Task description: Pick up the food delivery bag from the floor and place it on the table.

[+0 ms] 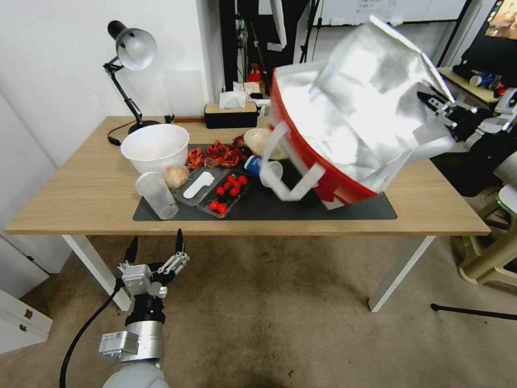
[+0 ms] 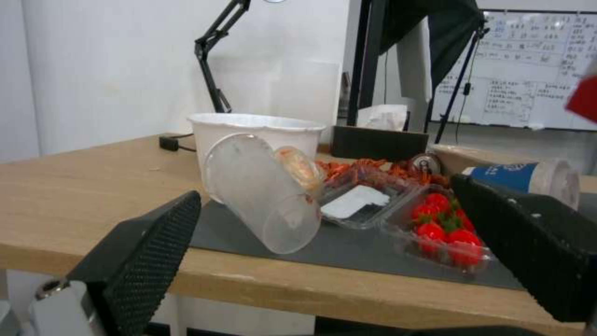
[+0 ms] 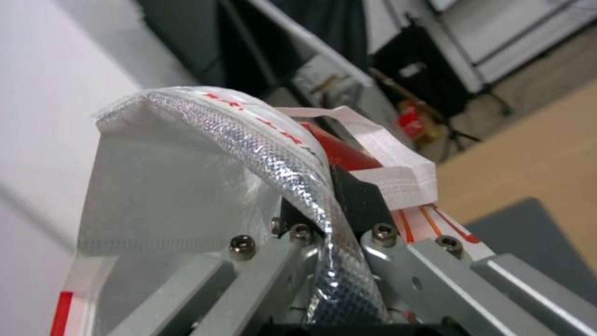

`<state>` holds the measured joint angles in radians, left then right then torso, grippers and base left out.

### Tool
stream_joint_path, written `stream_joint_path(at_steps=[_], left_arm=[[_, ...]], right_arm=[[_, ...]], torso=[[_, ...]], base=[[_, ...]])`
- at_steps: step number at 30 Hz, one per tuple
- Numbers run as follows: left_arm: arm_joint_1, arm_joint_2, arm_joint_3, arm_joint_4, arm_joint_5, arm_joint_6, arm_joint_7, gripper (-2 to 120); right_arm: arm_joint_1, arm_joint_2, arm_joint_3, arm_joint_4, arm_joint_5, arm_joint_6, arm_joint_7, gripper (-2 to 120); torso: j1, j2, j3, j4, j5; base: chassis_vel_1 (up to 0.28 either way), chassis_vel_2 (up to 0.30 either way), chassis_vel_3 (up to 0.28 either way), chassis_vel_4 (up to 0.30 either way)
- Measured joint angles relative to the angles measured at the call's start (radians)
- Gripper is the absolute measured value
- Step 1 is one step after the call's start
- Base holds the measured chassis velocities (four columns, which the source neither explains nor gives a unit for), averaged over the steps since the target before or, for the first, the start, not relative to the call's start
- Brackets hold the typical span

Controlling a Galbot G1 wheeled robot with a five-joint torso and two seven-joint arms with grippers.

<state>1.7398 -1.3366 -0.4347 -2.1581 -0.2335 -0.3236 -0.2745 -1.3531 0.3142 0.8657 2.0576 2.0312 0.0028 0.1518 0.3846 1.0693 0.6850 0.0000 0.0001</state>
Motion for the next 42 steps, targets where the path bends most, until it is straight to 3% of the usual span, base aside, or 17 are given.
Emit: stream_joint_path(at_steps=[12, 23, 42], left_arm=[[0.013, -0.01, -0.003, -0.002, 0.021, -0.009, 0.001, 100], [0.016, -0.015, -0.002, -0.004, 0.032, -0.01, 0.001, 100], [0.013, -0.016, 0.007, -0.006, 0.041, -0.009, 0.002, 100]], right_arm=[[0.124, 0.08, -0.141, -0.041, -0.032, -0.055, 0.243, 0], [0.175, 0.081, -0.164, -0.054, -0.025, -0.078, 0.321, 0], [0.151, 0.027, -0.101, -0.053, -0.021, -0.077, 0.389, 0]], torso=[[0.0, 0.0, 0.0, -0.0001, 0.0], [0.0, 0.0, 0.0, 0.0, -0.0001], [0.0, 0.0, 0.0, 0.0, -0.0002]], base=[[0.0, 0.0, 0.0, 0.0], [0.0, 0.0, 0.0, 0.0], [0.0, 0.0, 0.0, 0.0]])
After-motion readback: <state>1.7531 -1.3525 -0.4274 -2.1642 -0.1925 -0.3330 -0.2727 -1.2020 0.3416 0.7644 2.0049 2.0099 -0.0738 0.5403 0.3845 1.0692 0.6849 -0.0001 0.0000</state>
